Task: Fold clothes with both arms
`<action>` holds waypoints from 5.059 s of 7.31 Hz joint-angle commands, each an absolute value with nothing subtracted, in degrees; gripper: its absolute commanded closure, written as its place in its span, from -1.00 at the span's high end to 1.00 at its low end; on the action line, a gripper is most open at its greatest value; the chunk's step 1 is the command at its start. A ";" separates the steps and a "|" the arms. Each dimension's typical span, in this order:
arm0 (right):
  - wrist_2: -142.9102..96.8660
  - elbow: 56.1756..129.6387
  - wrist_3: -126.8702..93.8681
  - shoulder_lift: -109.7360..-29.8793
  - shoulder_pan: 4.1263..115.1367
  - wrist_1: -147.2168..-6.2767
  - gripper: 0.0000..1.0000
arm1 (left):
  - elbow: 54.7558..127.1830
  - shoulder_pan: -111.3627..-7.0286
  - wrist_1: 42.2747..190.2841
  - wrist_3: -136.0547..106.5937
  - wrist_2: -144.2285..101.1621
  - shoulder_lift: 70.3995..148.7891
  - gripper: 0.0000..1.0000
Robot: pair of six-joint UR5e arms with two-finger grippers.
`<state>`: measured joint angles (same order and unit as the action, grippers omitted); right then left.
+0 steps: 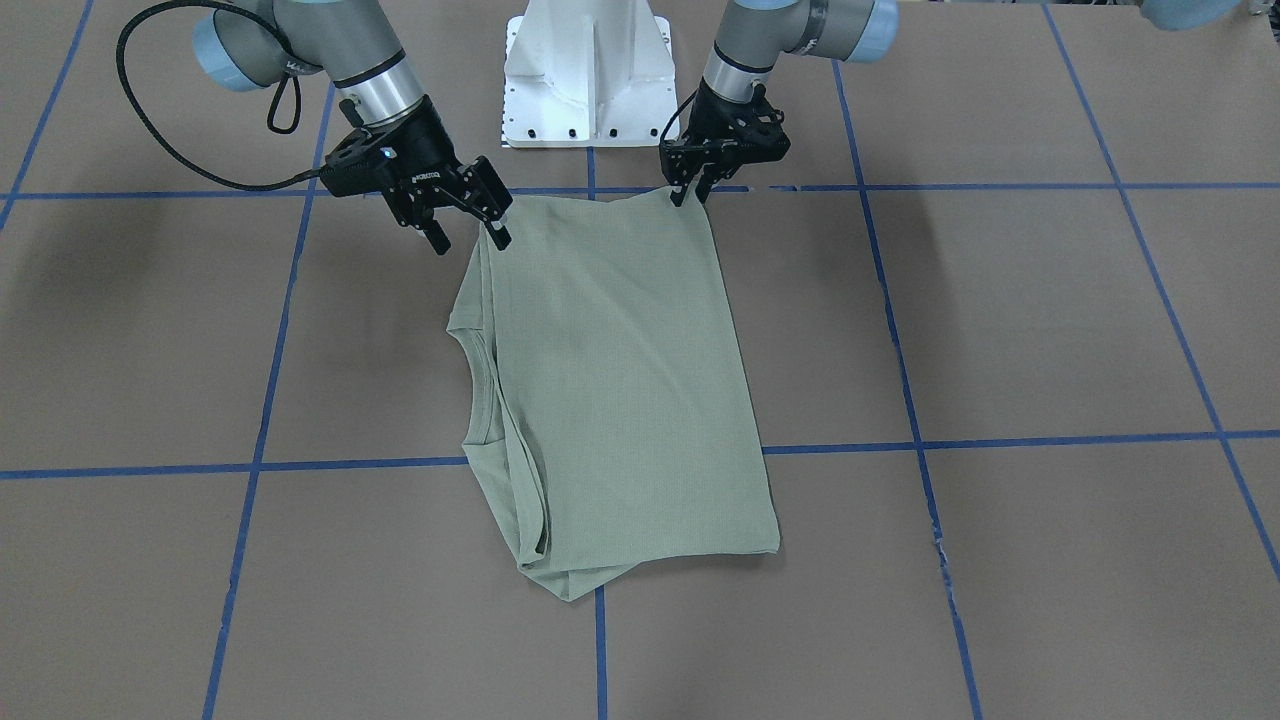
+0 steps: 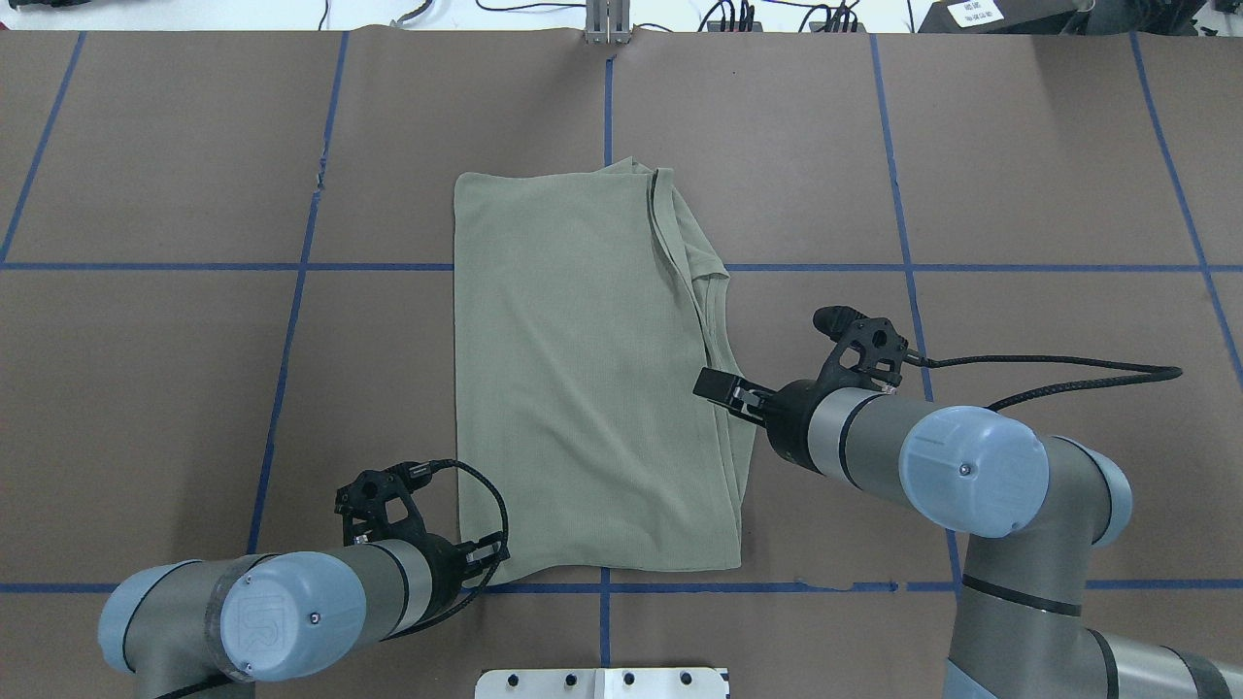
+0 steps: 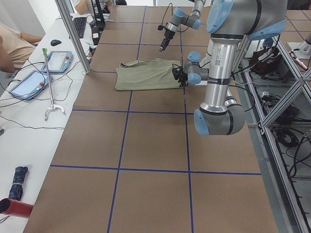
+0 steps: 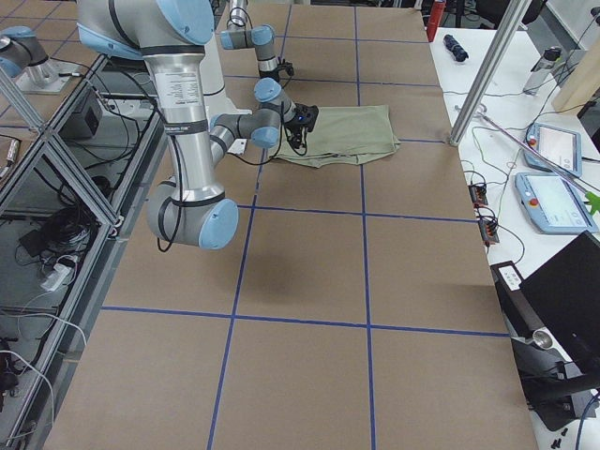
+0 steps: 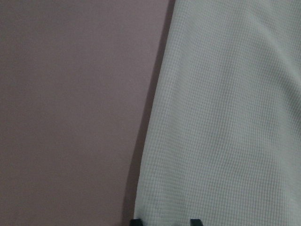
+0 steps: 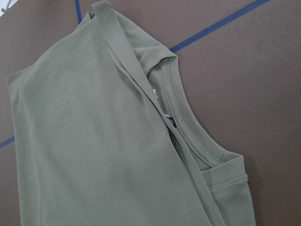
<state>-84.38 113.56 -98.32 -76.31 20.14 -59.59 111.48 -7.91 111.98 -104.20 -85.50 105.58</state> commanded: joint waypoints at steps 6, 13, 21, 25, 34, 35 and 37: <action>-83.58 113.47 -98.35 -76.46 20.13 -59.59 1.00 | 112.06 -7.82 111.53 -101.08 -85.87 104.85 -0.05; -82.18 112.06 -106.04 -76.29 18.29 -60.29 0.78 | 112.32 -7.38 111.71 -101.60 -85.34 105.73 -1.00; -71.10 111.27 -116.01 -74.27 3.87 -76.46 0.69 | 112.32 -7.56 111.97 -101.43 -85.34 105.82 -1.00; -69.79 110.48 -116.89 -72.25 3.87 -76.55 -0.06 | 112.41 -7.47 112.06 -101.69 -85.34 105.73 -1.00; -69.61 117.45 -116.81 -72.16 5.36 -79.25 -1.00 | 117.73 -7.99 111.45 -100.56 -86.21 105.13 -1.00; -69.61 122.73 -116.89 -72.16 5.19 -86.76 -1.00 | 123.43 -8.69 109.27 -98.55 -89.35 104.51 -1.00; -70.57 141.31 -117.16 -70.77 1.34 -105.00 -1.00 | 139.92 -9.22 94.74 -98.26 -93.50 104.59 -1.00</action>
